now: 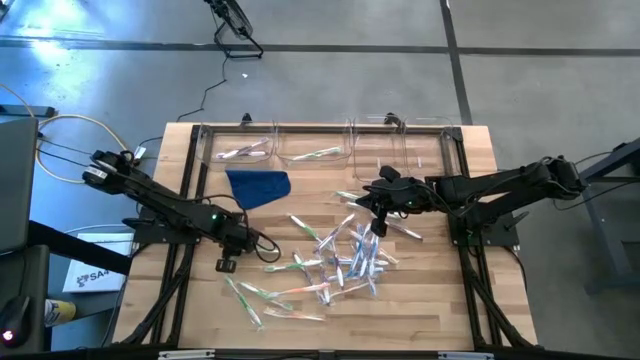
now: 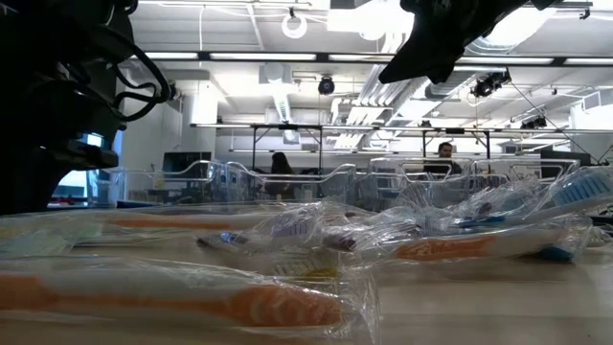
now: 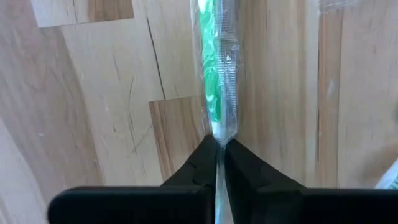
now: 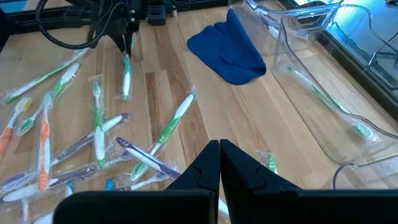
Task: Pick & Place Toothbrushes
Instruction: Put the green toothbrush into the middle left transparent bin
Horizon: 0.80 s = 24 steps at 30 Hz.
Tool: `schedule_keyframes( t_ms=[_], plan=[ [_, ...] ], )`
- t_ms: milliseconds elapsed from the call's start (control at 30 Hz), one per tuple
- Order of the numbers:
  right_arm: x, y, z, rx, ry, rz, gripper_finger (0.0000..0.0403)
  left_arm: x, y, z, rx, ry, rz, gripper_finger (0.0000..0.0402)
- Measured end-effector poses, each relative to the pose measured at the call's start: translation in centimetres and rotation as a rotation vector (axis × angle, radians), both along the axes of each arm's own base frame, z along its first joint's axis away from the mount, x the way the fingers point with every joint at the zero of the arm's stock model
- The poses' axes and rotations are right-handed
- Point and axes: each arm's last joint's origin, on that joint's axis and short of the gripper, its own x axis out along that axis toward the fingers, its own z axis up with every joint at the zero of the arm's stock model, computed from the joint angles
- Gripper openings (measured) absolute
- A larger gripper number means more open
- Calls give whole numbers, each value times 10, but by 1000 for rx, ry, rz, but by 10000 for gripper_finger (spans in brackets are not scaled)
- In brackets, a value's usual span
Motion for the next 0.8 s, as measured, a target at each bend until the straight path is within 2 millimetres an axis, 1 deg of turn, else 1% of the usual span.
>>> schedule_keyframes(
  t_ms=[167,367,800],
  plan=[
    [0,0,0,0,0,0,4,-1,-1,2,-36,-2,-9,23],
    [0,0,0,6,-2,-4,4,-1,0,4,-28,-16,-4,6],
    [0,0,0,6,-2,-3,4,-1,1,4,10,-29,5,6]
  ],
)
